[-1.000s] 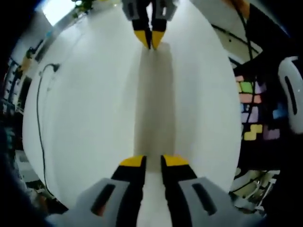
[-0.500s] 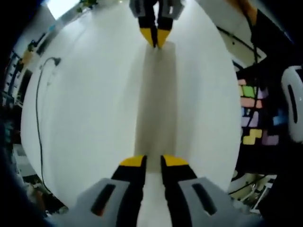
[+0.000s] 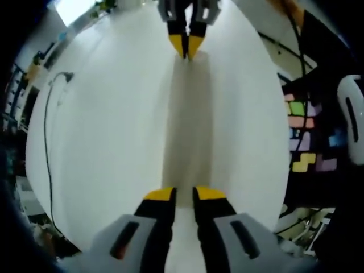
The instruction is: Arrange the utensils inside the cutlery case until each visible utensil rests in its matching compartment.
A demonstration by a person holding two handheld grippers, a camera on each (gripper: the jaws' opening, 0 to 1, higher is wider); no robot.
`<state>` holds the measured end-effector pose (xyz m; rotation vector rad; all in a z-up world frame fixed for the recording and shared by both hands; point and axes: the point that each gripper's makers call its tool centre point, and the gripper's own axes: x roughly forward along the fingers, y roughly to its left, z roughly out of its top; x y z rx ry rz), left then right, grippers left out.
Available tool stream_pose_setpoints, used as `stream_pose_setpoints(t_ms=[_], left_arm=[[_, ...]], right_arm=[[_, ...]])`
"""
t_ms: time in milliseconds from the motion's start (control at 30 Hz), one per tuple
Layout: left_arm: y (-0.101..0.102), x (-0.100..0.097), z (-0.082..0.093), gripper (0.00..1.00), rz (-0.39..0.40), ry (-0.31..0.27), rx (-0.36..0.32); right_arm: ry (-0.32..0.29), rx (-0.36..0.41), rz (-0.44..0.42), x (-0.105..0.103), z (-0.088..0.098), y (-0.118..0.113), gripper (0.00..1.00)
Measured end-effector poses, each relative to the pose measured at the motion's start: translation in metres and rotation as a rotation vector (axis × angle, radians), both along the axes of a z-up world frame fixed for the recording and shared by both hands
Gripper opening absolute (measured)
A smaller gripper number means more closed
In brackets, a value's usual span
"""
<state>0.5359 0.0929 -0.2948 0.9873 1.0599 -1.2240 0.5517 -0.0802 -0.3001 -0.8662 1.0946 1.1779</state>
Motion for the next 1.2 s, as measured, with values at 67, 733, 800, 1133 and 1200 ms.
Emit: stream_pose_setpoints(t_ms=[67,733,800,1133,1200], left_arm=[[-0.001,0.001,0.000,0.14,0.006,-0.001,-0.001],[0.023,0.006,-0.008,0.40,-0.033,-0.001,-0.021],[0.023,0.007,-0.012,0.43,-0.031,-0.004,-0.028],[0.024,0.009,-0.027,0.48,-0.024,0.009,-0.051],[0.028,0.009,-0.032,0.47,-0.002,0.014,-0.025]], right_arm=[[-0.002,0.006,-0.014,0.001,0.000,0.000,0.01],[-0.092,0.231,-0.126,0.013,0.027,-0.008,0.09],[-0.104,0.245,-0.138,0.008,0.021,-0.013,0.11],[0.026,0.350,-0.213,-0.016,0.002,-0.028,0.21],[0.024,0.368,-0.223,-0.013,0.001,-0.032,0.21]])
